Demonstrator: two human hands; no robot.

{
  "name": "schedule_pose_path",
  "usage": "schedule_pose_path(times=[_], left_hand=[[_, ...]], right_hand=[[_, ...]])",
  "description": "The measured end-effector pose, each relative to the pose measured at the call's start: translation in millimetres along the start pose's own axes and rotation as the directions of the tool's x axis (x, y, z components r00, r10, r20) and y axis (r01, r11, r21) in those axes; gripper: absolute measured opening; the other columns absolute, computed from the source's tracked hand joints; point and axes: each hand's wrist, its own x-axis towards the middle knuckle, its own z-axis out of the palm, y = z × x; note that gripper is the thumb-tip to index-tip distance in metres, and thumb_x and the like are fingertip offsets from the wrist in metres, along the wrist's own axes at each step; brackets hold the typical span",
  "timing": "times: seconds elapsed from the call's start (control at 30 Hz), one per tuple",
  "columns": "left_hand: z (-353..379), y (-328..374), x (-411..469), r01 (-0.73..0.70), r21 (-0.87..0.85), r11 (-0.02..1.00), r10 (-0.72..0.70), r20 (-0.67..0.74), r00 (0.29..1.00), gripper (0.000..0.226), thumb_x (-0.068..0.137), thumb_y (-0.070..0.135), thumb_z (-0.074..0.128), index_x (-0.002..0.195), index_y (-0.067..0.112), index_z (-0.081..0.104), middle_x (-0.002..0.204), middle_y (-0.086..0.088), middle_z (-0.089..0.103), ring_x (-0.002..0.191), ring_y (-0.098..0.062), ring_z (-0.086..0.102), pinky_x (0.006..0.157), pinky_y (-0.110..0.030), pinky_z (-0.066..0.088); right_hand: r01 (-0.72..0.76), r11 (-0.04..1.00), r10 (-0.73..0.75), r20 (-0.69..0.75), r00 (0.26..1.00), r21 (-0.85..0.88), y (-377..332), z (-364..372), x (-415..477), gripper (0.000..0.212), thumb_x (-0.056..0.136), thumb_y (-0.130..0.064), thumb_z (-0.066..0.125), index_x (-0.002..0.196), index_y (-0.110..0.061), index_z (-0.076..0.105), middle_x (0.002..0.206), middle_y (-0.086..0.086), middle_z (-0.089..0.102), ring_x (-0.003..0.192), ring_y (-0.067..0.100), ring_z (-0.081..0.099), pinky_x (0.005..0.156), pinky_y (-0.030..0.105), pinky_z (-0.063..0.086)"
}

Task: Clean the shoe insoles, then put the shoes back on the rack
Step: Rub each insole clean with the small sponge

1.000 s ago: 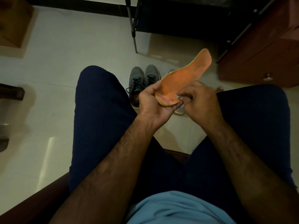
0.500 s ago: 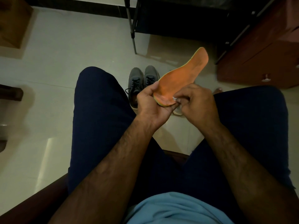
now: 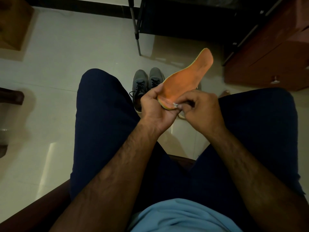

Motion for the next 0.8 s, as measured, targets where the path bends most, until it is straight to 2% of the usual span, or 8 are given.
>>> schedule_pose_path(times=[0.07,0.2,0.33,0.5,0.57,0.67,0.73,0.8], left_hand=[[1,-1,-1,0.005,-0.002,1.0,-0.005,0.01,1.0,0.05,0.096,0.029,0.048,0.131,-0.005,0.058,0.141,-0.03,0.056,0.125,-0.044,0.055,0.099,-0.042,0.042],[-2,1,-2,0.018,-0.007,1.0,-0.018,0.044,0.999,0.059,0.099,0.032,0.046,0.145,-0.006,0.048,0.144,-0.027,0.055,0.132,-0.041,0.054,0.106,-0.051,0.049],[1,-1,-4,0.028,-0.012,1.0,-0.027,0.052,0.998,0.058,0.1,0.031,0.044,0.145,-0.005,0.047,0.148,-0.029,0.051,0.13,-0.042,0.054,0.07,-0.041,0.058],[-2,1,-7,0.037,0.039,0.999,-0.039,0.056,0.998,0.054,0.102,0.033,0.042,0.134,-0.009,0.055,0.127,-0.028,0.065,0.114,-0.041,0.065,0.098,-0.048,0.053],[1,0,-8,0.049,0.028,0.998,-0.051,0.077,0.996,0.058,0.102,0.033,0.041,0.14,-0.009,0.05,0.137,-0.029,0.06,0.123,-0.042,0.061,0.104,-0.049,0.051],[1,-3,-8,0.045,0.033,0.998,-0.047,0.079,0.996,0.059,0.102,0.033,0.041,0.146,-0.005,0.047,0.144,-0.028,0.054,0.126,-0.041,0.057,0.095,-0.049,0.056],[0,-1,-9,0.035,0.053,0.998,-0.039,0.088,0.995,0.057,0.103,0.033,0.041,0.141,-0.007,0.05,0.132,-0.025,0.063,0.12,-0.039,0.062,0.101,-0.048,0.053],[1,1,-11,0.034,0.067,0.997,-0.04,0.089,0.995,0.052,0.103,0.033,0.041,0.132,-0.007,0.056,0.118,-0.025,0.068,0.108,-0.038,0.068,0.092,-0.046,0.057]], right_hand=[[-0.092,0.996,0.092,-0.042,0.995,-0.003,0,-3,3,0.019,0.084,-0.003,0.076,0.093,-0.019,0.078,0.092,-0.006,0.074,0.085,0.01,0.069,0.081,0.04,0.059],[0.025,1.0,-0.024,0.041,0.999,-0.01,-17,1,-6,0.034,0.083,-0.006,0.078,0.108,-0.022,0.06,0.095,-0.009,0.068,0.089,0.009,0.067,0.075,0.038,0.058],[-0.102,0.995,0.103,-0.027,0.994,0.018,-11,-3,1,0.04,0.084,-0.005,0.077,0.109,-0.025,0.053,0.093,-0.006,0.067,0.085,0.01,0.067,0.072,0.043,0.059],[0.0,0.999,-0.002,0.032,0.999,0.053,-23,3,-9,0.043,0.084,-0.007,0.077,0.116,-0.025,0.053,0.095,-0.008,0.069,0.087,0.007,0.068,0.072,0.038,0.058],[-0.075,0.993,0.076,-0.006,0.997,0.091,-16,0,-6,0.043,0.085,-0.009,0.078,0.115,-0.026,0.054,0.092,-0.008,0.07,0.081,0.007,0.069,0.07,0.041,0.059],[-0.103,0.994,0.105,-0.043,0.994,0.038,-10,-4,0,0.042,0.085,-0.009,0.077,0.116,-0.026,0.054,0.094,-0.006,0.069,0.086,0.008,0.068,0.073,0.043,0.059],[-0.037,0.999,0.037,0.009,0.999,0.031,-19,0,-3,0.044,0.085,-0.009,0.077,0.116,-0.027,0.054,0.095,-0.01,0.068,0.089,0.004,0.067,0.073,0.037,0.059],[-0.009,0.996,0.005,0.047,0.999,0.092,-25,3,-7,0.044,0.084,-0.009,0.078,0.115,-0.029,0.055,0.093,-0.012,0.069,0.09,0.002,0.067,0.073,0.032,0.059]])
